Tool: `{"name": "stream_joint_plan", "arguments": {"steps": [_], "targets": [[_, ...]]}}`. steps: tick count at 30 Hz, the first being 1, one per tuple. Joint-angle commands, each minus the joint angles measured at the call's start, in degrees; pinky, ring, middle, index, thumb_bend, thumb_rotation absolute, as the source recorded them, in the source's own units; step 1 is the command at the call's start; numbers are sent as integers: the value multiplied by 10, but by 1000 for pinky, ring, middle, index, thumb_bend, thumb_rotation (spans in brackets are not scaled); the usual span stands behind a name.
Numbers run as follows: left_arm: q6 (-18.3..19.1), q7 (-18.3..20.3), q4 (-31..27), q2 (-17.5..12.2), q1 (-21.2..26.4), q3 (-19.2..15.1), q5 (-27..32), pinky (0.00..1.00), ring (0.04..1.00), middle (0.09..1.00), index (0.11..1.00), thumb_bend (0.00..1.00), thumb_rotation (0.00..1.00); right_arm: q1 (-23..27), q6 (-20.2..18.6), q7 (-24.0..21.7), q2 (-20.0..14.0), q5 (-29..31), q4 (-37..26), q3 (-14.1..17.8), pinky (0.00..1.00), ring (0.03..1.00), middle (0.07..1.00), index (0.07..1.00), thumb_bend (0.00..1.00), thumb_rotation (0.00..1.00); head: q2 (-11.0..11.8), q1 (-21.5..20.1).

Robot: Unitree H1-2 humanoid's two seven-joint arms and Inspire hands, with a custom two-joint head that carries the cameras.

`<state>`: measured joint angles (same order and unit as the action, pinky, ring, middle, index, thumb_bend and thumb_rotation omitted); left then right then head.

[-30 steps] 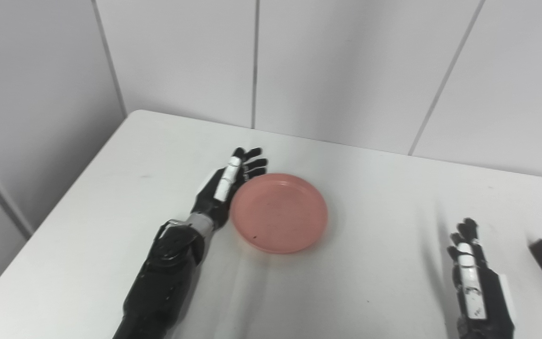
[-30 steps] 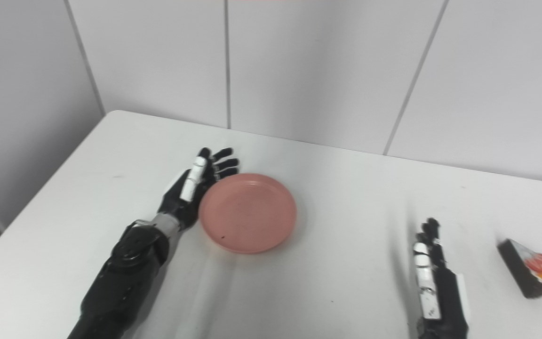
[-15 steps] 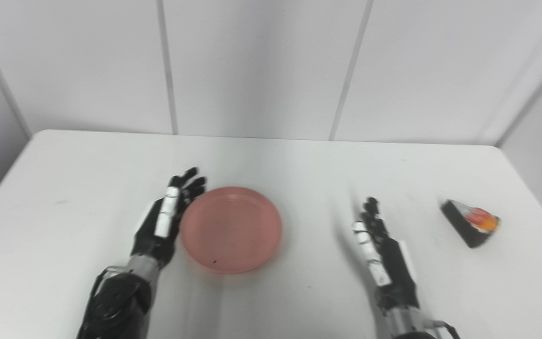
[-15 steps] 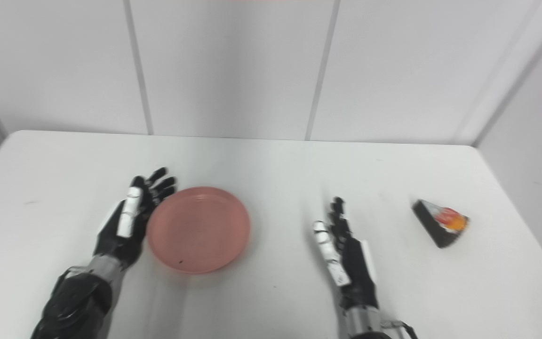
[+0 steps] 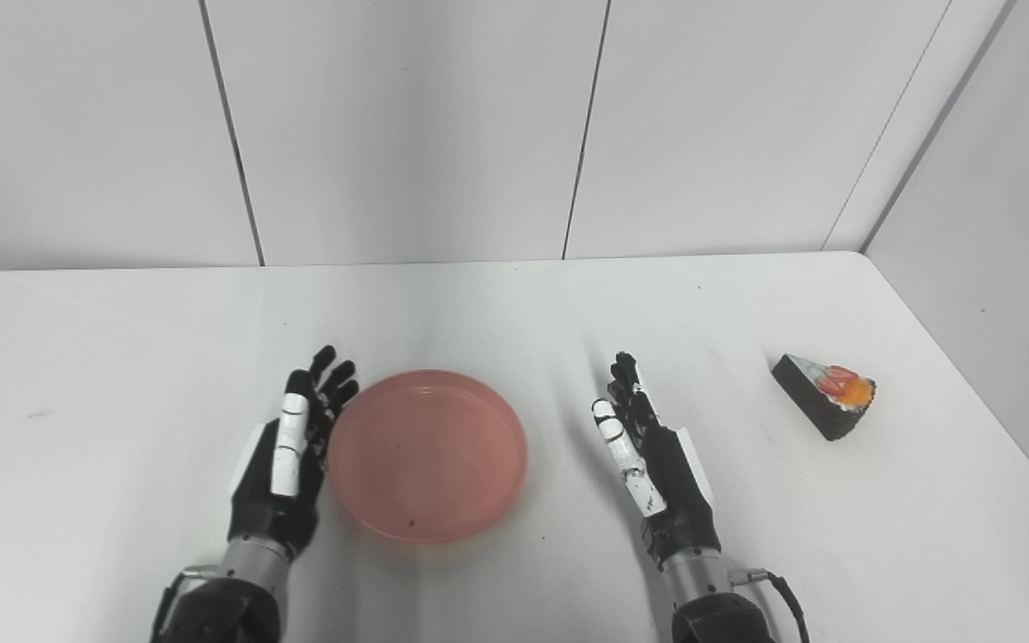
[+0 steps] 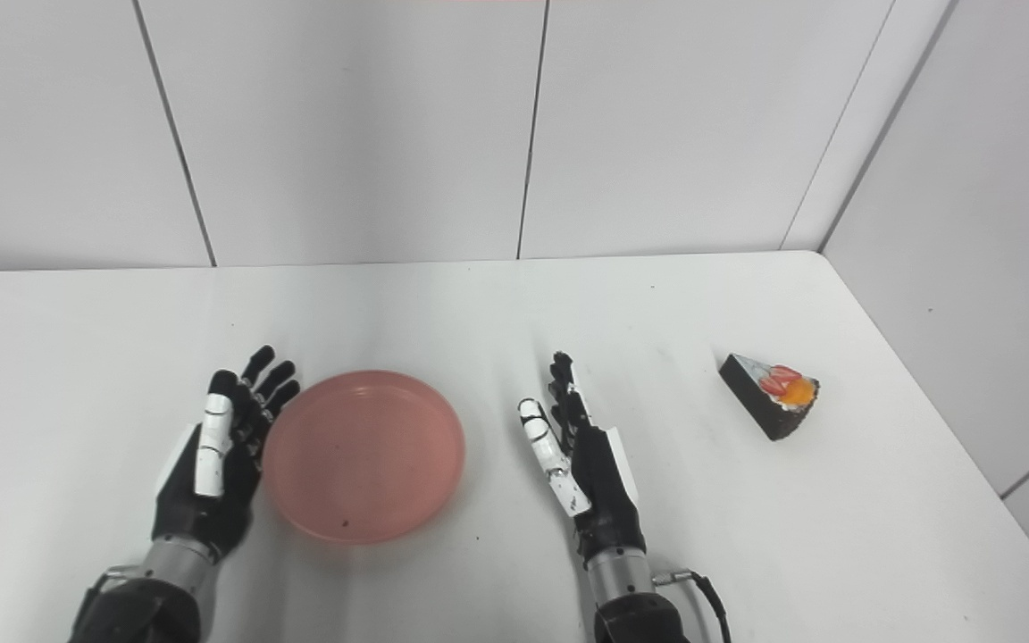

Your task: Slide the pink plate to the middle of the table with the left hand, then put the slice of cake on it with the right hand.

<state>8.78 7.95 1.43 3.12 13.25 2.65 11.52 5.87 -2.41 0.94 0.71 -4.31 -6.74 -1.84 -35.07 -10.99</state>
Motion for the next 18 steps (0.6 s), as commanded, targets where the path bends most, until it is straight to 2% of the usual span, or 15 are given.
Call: {"name": "stream_joint_plan", "arguments": {"steps": [1,5,10,13,15,18], "targets": [[-14,6,-10,5,-1,4,1,975,971,961,956,721,969,12,32,2,0,2,-16,1,1000,994,1000,1000,564,820,-2,1],[-21,5,-5,10,-3,9,-2,975,977,976,970,716,961,15,31,0,-2,7,-19,5,1000,994,1000,1000,543,811,-7,3],[-35,8,11,8,3,15,-8,1000,999,1000,993,734,957,22,14,1,-13,9,-32,17,1000,1000,996,1000,573,812,-9,8],[-40,0,22,11,9,16,-13,989,992,992,985,736,961,33,10,10,-20,13,-43,36,1000,977,973,983,572,792,-13,24],[-43,-5,29,13,14,18,-21,984,988,988,982,734,967,43,1,9,-35,9,-53,48,1000,981,972,982,571,790,-14,35],[-43,-7,33,16,19,21,-26,980,986,985,981,721,976,57,10,6,-62,2,-56,64,1000,985,968,977,582,796,-18,57]]}}
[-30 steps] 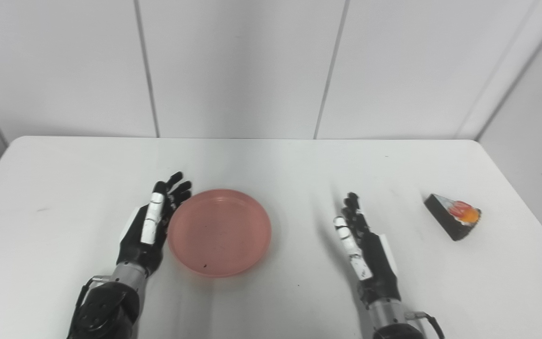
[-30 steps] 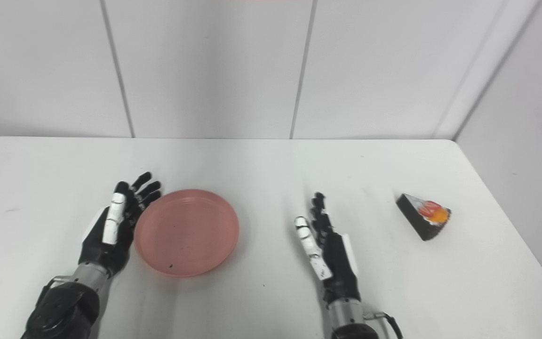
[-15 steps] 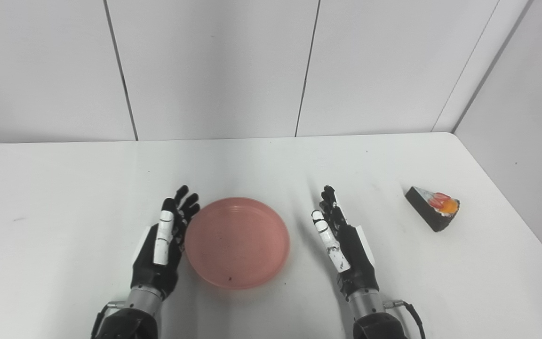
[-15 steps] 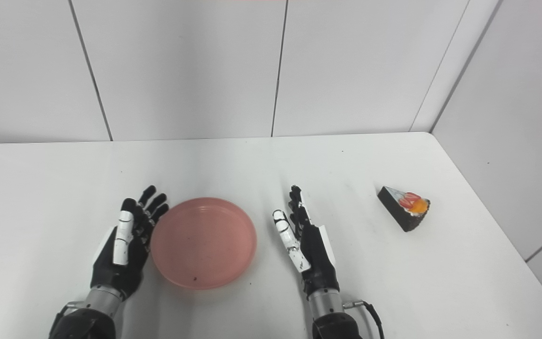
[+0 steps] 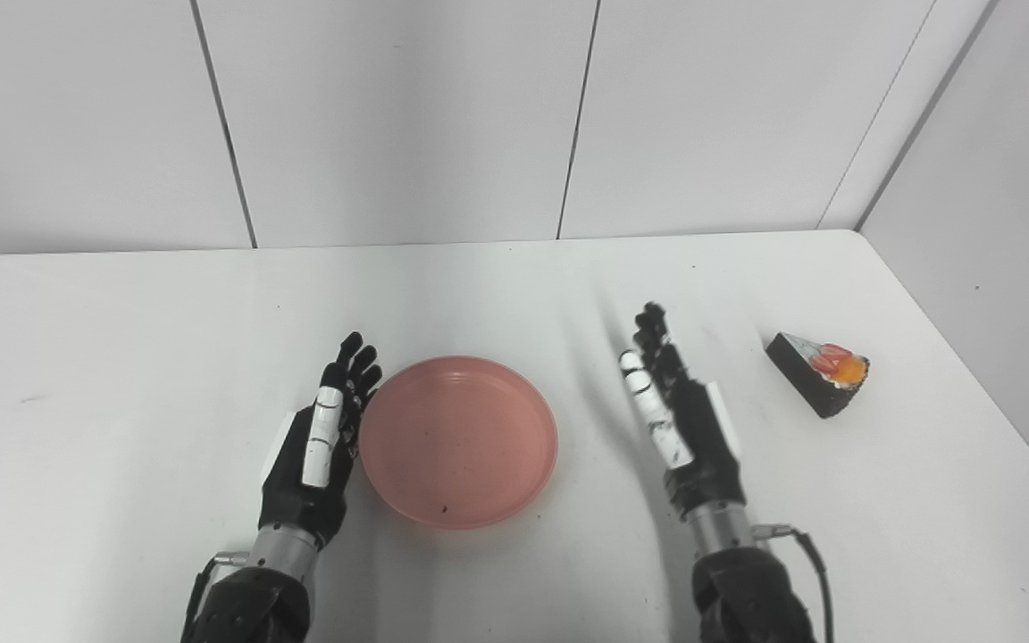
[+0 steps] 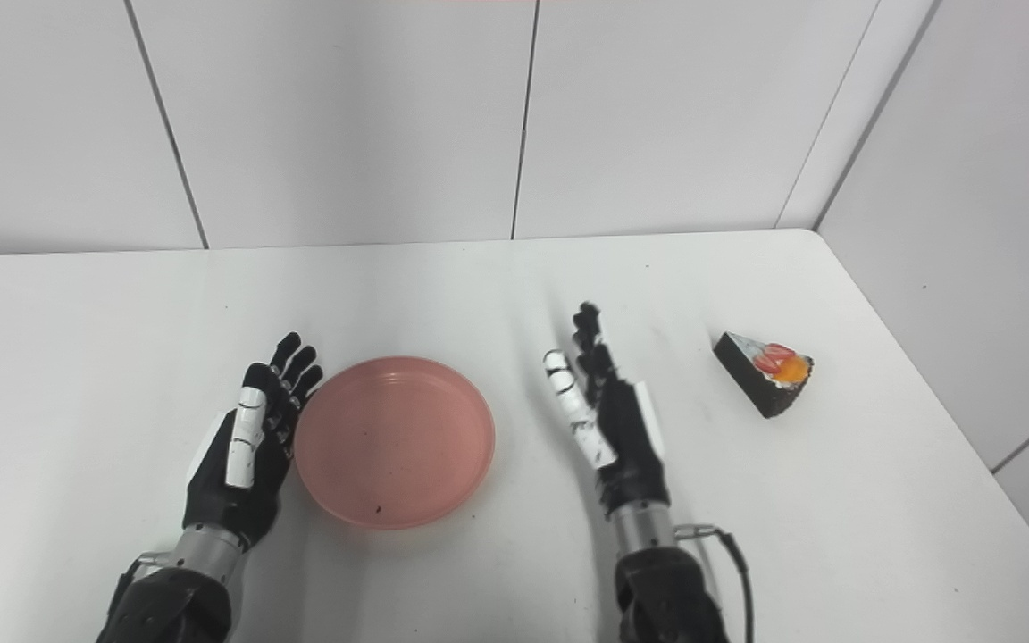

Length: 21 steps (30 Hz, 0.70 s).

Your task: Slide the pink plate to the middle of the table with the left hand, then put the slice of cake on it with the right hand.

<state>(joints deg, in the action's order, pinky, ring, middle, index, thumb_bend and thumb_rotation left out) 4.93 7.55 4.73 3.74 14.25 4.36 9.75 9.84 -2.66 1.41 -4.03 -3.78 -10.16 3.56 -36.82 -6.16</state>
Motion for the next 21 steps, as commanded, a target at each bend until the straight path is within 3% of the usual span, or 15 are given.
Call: {"name": "stream_joint_plan", "arguments": {"steps": [1,3,6,8,11,14,17,21], "targets": [[-5,-5,0,12,10,5,-10,988,990,988,983,710,983,21,15,1,-25,-4,-23,15,1000,989,969,976,586,799,-1,16],[-8,-6,4,14,12,6,-14,991,994,990,987,701,993,27,14,6,-38,-7,-28,26,986,973,956,963,589,769,-1,25],[-12,-8,6,20,11,7,-19,995,994,992,992,695,992,35,-14,17,-66,-59,-46,35,943,943,929,940,605,751,0,29],[-15,-5,8,23,10,6,-14,999,998,995,997,688,985,45,-50,5,-93,-75,-62,40,970,959,942,950,589,749,0,29],[-16,-4,9,23,11,7,-15,1000,998,997,998,690,986,56,-89,-13,-132,-92,-76,45,872,927,922,927,572,631,0,29],[-19,-5,13,21,11,6,-17,1000,991,992,994,690,990,60,-131,-25,-169,-122,-89,47,829,893,900,913,595,544,9,-1],[-21,3,11,11,7,2,-10,1000,993,993,994,691,989,67,-187,-33,-194,-160,-102,44,841,897,901,911,635,457,20,-63],[-22,17,9,-6,3,-4,-2,998,997,996,998,700,998,71,-230,-34,-207,-210,-103,36,724,876,918,906,674,347,31,-110]]}}
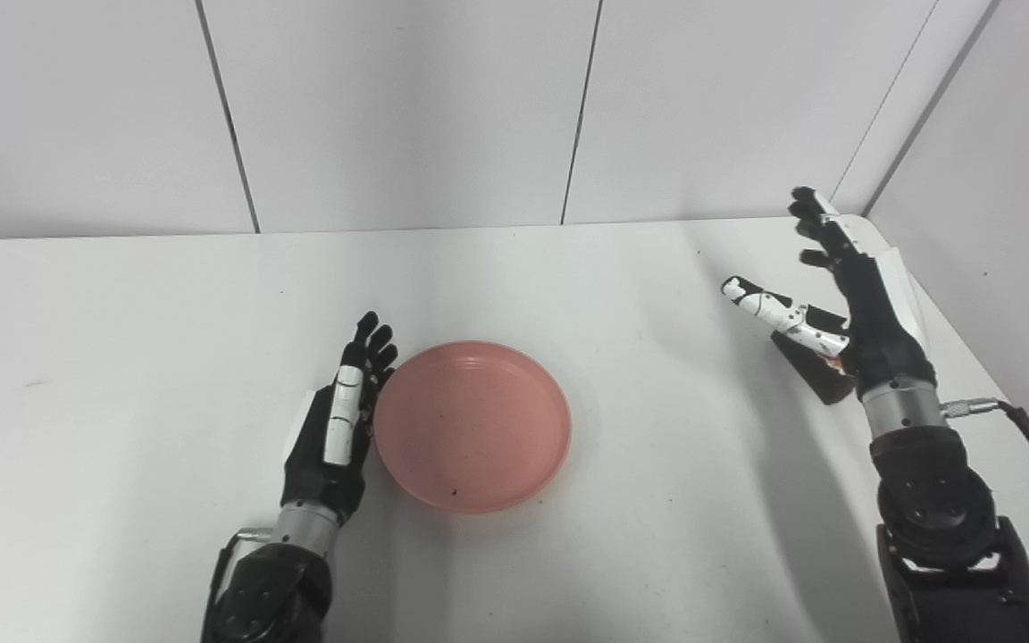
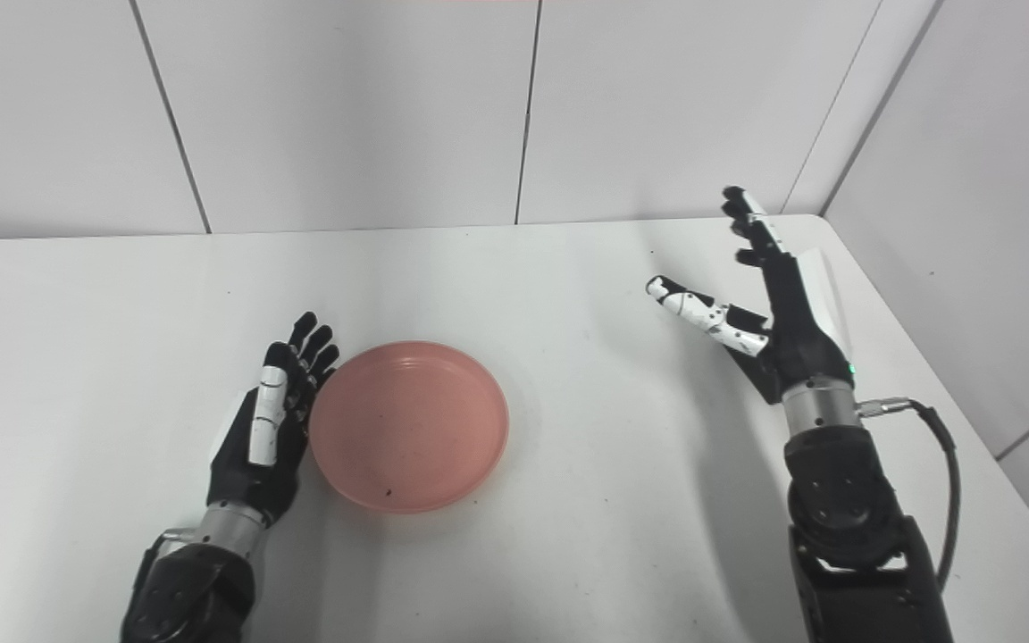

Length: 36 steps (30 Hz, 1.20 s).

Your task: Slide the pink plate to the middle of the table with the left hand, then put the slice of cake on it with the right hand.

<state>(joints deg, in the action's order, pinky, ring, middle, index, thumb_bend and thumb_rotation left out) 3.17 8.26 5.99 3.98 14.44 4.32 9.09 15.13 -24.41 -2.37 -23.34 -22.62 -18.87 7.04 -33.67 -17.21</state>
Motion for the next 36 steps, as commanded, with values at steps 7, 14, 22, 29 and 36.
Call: {"name": "stream_joint_plan", "arguments": {"steps": [7,14,22,29,36], "targets": [[-21,39,11,-33,-1,-20,30,991,993,995,991,713,982,20,-25,-1,-13,-138,21,-1,702,855,920,902,700,313,8,-43],[-19,41,13,-31,-1,-27,42,964,977,982,972,711,954,23,-25,-19,-10,-204,55,4,855,915,915,897,725,303,7,-46],[-17,40,7,-32,-2,-26,39,971,980,984,977,706,971,24,-24,-8,-13,-240,87,-6,951,927,909,892,707,313,6,-47],[-20,45,9,-33,-1,-27,44,970,975,982,972,698,961,20,-18,21,-26,-261,121,-25,998,924,892,882,705,323,6,-48],[-15,45,3,-35,-4,-23,38,965,975,981,973,701,965,22,-18,44,-32,-261,166,-32,979,912,884,870,691,293,4,-48]]}}
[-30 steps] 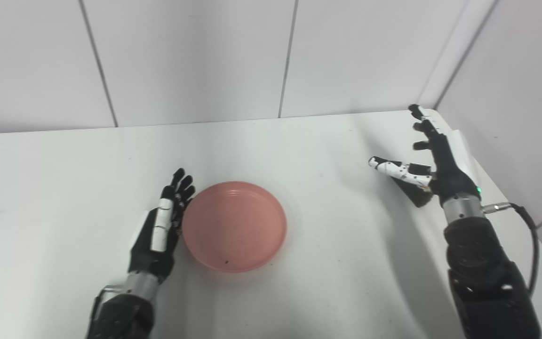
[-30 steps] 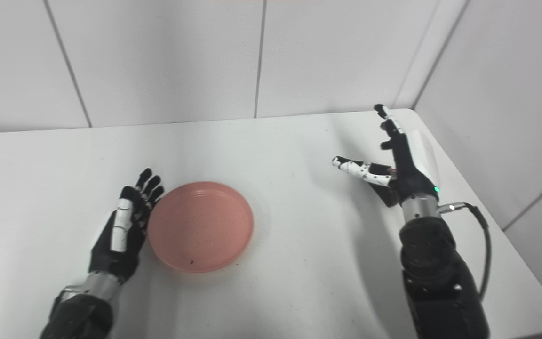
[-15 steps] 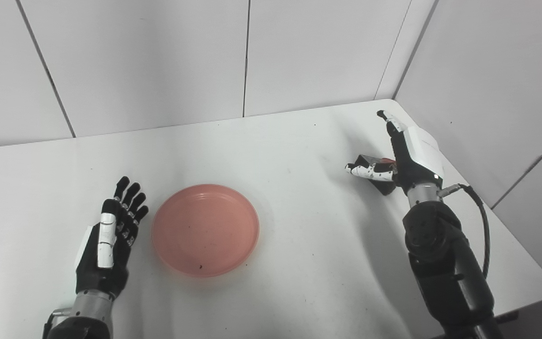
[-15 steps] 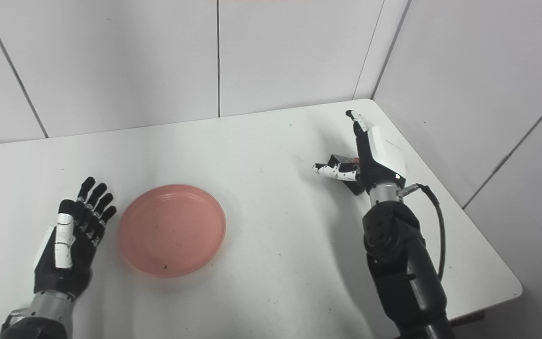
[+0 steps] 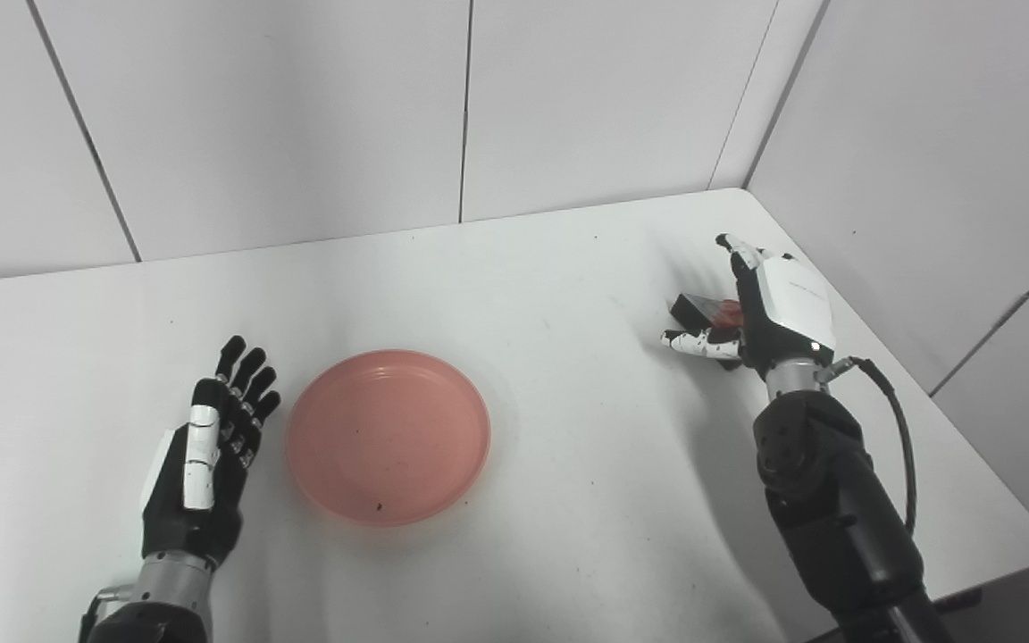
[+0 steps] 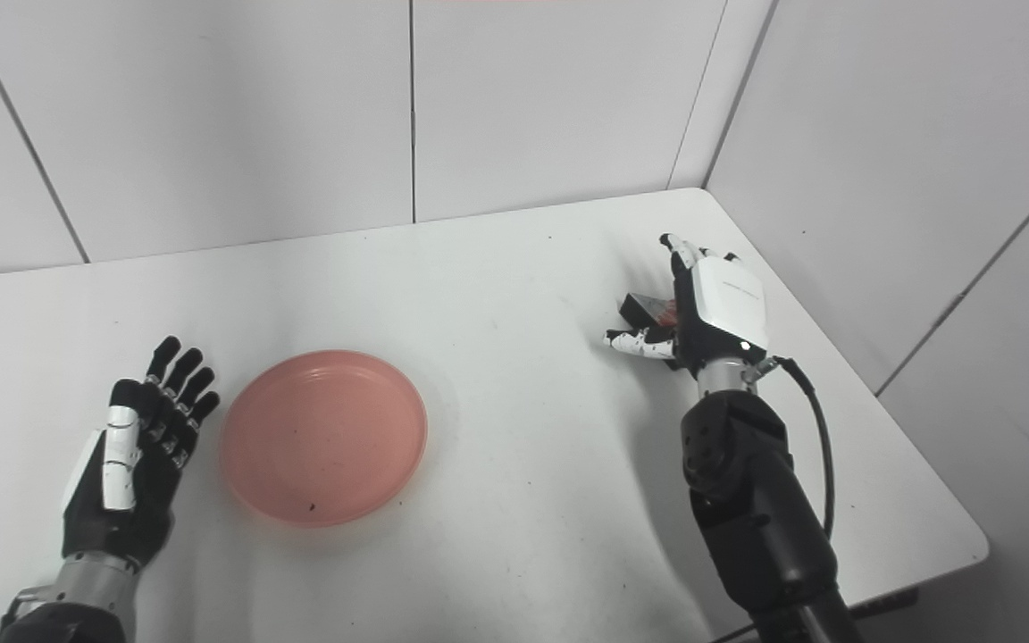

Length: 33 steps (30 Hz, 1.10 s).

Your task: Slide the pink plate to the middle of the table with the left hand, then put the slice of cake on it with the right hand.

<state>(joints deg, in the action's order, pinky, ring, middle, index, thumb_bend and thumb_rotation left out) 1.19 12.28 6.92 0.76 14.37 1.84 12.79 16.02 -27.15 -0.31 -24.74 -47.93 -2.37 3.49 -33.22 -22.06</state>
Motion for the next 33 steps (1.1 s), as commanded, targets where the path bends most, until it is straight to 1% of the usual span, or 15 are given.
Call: {"name": "stream_joint_plan", "arguments": {"steps": [1,5,8,9,13,15,16,17,18,20,23,24,26,29,33], "targets": [[5,5,-7,-4,-3,2,0,964,976,982,974,704,966,14,11,30,-18,-6,11,2,973,909,882,868,690,290,-1,1],[7,4,-10,-4,-4,4,0,961,976,981,973,697,965,17,12,42,-18,2,35,1,962,890,871,860,666,260,-2,2],[9,3,-12,-3,-5,4,1,967,979,982,972,685,971,21,14,49,-21,10,60,0,882,883,875,853,639,205,-2,3],[11,2,-15,-3,-6,5,0,967,979,982,972,685,971,22,18,55,-22,16,71,0,876,882,874,852,639,202,-3,4],[17,3,-23,-3,-8,7,0,961,984,985,978,685,964,27,35,75,-21,50,103,8,757,838,857,821,609,65,-3,5],[21,3,-24,-4,-7,7,0,963,986,987,980,690,958,30,36,79,-16,70,111,16,669,785,834,812,586,13,-4,6],[21,5,-23,-5,-7,7,0,964,987,988,981,689,961,32,35,81,-13,81,113,20,523,634,726,806,572,5,-4,6],[20,5,-23,-5,-7,8,0,967,989,990,984,687,963,33,35,83,-12,89,115,23,424,525,569,798,554,1,-3,7],[19,5,-21,-5,-6,7,0,968,989,990,984,687,963,34,34,87,-9,97,116,25,414,514,554,797,552,1,-3,8],[17,4,-20,-4,-6,7,0,964,984,985,978,686,958,37,38,95,-10,107,127,26,292,369,497,758,549,0,-4,9],[18,2,-24,-3,-7,10,-4,963,982,982,976,684,963,36,54,113,-11,123,132,28,282,373,484,700,550,0,-4,10],[19,1,-25,-3,-7,10,-6,960,979,979,974,685,967,34,61,120,-11,126,129,28,302,394,484,660,549,0,-5,11],[20,2,-25,-3,-7,11,-6,964,978,979,974,685,973,33,68,135,-7,133,124,32,293,382,418,545,520,0,-5,11],[22,0,-26,-2,-6,10,-5,962,978,978,973,689,968,34,81,161,-4,134,129,33,284,374,411,521,518,0,-5,14],[24,-4,-28,0,-7,11,-10,960,977,978,973,693,971,34,87,179,-5,135,128,30,279,366,415,514,520,0,-6,16]]}}
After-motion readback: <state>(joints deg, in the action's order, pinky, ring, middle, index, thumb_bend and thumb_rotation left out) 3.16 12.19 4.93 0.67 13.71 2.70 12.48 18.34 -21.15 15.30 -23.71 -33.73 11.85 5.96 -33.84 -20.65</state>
